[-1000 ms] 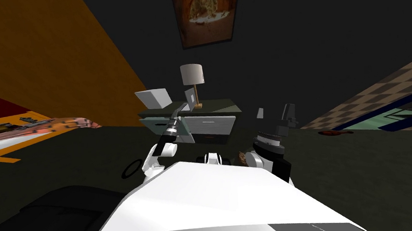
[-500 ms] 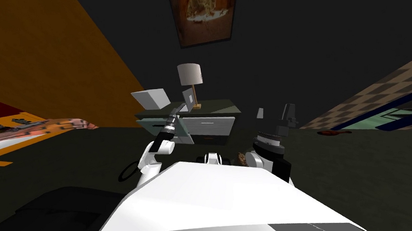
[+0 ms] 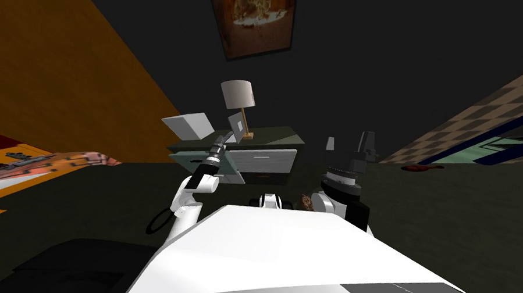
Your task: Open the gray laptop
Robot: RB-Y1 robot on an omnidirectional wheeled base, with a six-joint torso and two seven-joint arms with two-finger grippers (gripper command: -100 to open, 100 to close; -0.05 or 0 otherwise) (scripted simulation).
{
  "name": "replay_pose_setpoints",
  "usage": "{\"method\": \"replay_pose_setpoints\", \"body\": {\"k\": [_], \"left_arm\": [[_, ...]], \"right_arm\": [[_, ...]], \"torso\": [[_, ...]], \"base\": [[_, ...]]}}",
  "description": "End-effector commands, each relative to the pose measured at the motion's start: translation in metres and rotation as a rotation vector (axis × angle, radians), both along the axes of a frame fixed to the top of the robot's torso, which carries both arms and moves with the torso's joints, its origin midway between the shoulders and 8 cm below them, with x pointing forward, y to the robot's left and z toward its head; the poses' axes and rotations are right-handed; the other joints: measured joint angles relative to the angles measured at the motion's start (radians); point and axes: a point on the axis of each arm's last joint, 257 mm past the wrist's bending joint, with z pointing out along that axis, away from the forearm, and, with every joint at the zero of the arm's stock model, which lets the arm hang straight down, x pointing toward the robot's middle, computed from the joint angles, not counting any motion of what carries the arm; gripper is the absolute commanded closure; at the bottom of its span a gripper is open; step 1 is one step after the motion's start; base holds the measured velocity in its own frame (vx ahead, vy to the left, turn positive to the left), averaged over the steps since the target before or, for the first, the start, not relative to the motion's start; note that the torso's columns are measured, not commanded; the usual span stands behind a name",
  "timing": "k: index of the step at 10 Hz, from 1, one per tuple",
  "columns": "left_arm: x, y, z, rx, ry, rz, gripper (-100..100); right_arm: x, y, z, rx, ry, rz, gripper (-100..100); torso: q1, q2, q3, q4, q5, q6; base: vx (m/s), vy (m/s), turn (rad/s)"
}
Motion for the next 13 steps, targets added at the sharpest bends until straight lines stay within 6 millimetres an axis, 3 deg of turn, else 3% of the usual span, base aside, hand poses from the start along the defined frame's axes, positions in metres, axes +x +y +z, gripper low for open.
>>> {"method": "replay_pose_setpoints", "body": {"k": [1, 6, 7, 8, 13], "left_arm": [[0.004, 0.007, 0.002, 0.014, 0.031, 0.018, -100], [0.01, 0.024, 0.019, 0.056, 0.075, 0.058, -100], [0.011, 0.027, 0.013, 0.053, 0.096, 0.065, -100], [0.013, 0.032, 0.022, 0.068, 0.097, 0.076, -100], [0.016, 0.049, 0.025, 0.087, 0.162, 0.124, -100]], "right_arm": [[0.0, 0.0, 0.0, 0.0, 0.0, 0.0, 0], [0.0, 0.0, 0.0, 0.0, 0.0, 0.0, 0], [0.0, 0.0, 0.0, 0.0, 0.0, 0.0, 0], [0.0, 0.0, 0.0, 0.0, 0.0, 0.0, 0], [0.0, 0.0, 0.0, 0.0, 0.0, 0.0, 0]], "torso": [[0.0, -0.001, 0.0, 0.0, 0.0, 0.0], [0.0, 0.0, 0.0, 0.0, 0.0, 0.0], [-0.001, -0.001, 0.0, 0.0, 0.0, 0.0], [0.0, 0.0, 0.0, 0.0, 0.0, 0.0], [0.0, 0.0, 0.0, 0.0, 0.0, 0.0]], "base": [[0.038, -0.025, -0.014], [0.041, -0.026, -0.019], [0.044, -0.025, -0.013], [0.045, -0.031, -0.021], [0.039, -0.028, -0.018]]}}
